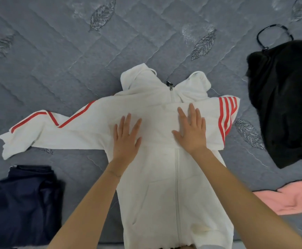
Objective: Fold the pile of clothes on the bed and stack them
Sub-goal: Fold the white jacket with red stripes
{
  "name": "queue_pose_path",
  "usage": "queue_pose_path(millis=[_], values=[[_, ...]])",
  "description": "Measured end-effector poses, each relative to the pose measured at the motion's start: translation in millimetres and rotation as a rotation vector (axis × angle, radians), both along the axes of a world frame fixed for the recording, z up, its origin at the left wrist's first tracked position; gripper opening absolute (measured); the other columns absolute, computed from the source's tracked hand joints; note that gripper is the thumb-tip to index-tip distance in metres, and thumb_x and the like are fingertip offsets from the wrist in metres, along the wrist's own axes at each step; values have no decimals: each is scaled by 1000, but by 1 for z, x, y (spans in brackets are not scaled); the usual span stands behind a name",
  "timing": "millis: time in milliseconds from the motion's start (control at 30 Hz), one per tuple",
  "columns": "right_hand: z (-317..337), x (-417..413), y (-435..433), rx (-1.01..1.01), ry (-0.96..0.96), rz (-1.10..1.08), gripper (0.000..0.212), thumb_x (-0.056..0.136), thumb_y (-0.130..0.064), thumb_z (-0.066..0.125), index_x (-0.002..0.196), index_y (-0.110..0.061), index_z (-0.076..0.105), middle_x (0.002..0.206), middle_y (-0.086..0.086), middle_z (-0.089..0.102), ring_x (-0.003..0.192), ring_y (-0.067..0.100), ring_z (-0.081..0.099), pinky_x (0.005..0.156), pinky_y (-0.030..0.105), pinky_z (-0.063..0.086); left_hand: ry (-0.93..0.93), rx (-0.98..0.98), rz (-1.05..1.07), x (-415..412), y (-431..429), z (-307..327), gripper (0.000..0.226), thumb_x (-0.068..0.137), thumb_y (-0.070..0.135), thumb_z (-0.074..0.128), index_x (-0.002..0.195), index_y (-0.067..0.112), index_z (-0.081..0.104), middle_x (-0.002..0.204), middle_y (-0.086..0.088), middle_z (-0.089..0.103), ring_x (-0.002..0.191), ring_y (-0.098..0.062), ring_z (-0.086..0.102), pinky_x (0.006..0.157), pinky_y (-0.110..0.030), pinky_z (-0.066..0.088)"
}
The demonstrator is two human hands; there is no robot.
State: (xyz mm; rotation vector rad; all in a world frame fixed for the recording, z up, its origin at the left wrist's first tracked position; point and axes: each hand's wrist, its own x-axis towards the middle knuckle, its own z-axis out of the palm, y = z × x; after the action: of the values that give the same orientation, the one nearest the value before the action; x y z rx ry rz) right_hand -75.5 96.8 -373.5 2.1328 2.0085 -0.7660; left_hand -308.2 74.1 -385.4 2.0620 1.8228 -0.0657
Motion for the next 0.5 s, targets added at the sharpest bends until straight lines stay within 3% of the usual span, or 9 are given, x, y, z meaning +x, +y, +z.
queue_pose_path(millis=[100, 200, 300, 500], values=[[4, -3, -9, -50, -37, 37, 84, 94, -42, 54, 154, -32, -4, 162, 6, -16, 149, 30, -12, 120, 47, -2, 26, -206, -5, 3, -9, -3, 65, 101, 33, 43, 154, 32, 5, 164, -4, 0, 150, -24, -4, 120, -44, 3], [10, -7, -11, -190, -54, 50, 83, 97, -44, 49, 153, -33, -11, 161, 5, -19, 149, 30, -14, 120, 50, 0, -7, -327, 40, 1, -7, 2, 63, 102, 35, 39, 155, 32, 5, 164, 1, 3, 150, -19, -2, 120, -42, 4], [17, -16, -7, -281, -79, 97, 83, 96, -51, 46, 153, -35, -13, 160, 4, -23, 148, 30, -16, 120, 51, 0, 58, -217, 14, -9, 1, 10, 61, 102, 42, 37, 155, 33, 8, 164, 1, 1, 150, -22, -3, 120, -43, -3], [40, -80, -1, -98, 51, 171, 83, 91, -59, 47, 152, -41, -6, 162, -2, -17, 149, 25, -14, 119, 48, -5, 162, -111, 66, -56, 7, 25, 65, 98, 56, 30, 155, 33, 8, 164, -1, 1, 150, -23, -4, 115, -47, -17]])
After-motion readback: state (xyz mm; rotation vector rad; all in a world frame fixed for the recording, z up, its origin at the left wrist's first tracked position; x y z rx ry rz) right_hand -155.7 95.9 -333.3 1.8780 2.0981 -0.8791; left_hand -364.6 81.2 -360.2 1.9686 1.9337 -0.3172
